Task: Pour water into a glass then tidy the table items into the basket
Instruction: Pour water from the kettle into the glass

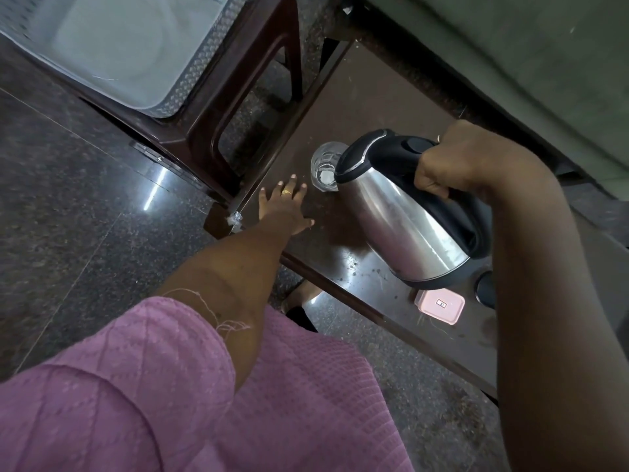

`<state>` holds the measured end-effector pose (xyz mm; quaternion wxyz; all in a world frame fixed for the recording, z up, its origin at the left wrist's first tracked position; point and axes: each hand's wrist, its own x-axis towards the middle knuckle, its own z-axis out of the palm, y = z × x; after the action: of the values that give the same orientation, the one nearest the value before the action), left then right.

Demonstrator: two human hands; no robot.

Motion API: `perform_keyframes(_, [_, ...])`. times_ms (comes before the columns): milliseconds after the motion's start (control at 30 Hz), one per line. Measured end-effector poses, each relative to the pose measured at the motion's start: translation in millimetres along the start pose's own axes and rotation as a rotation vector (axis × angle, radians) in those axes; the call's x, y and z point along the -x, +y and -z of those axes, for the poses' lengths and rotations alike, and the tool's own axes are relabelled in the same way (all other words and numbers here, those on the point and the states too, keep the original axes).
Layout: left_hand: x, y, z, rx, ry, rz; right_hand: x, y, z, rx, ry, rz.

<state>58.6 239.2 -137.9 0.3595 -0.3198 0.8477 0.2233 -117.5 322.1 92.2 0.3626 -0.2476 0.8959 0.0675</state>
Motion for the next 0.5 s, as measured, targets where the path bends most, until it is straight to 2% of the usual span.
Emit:
perform_keyframes(233, [4, -3, 0, 0.002, -0.021, -0.002, 5, -1, -1, -0.006, -0.003, 0.008])
perform_keyframes(500, [2, -2, -9, 0.002, 0.037, 0.007, 8, 1, 1, -0.038, -0.016, 0.013])
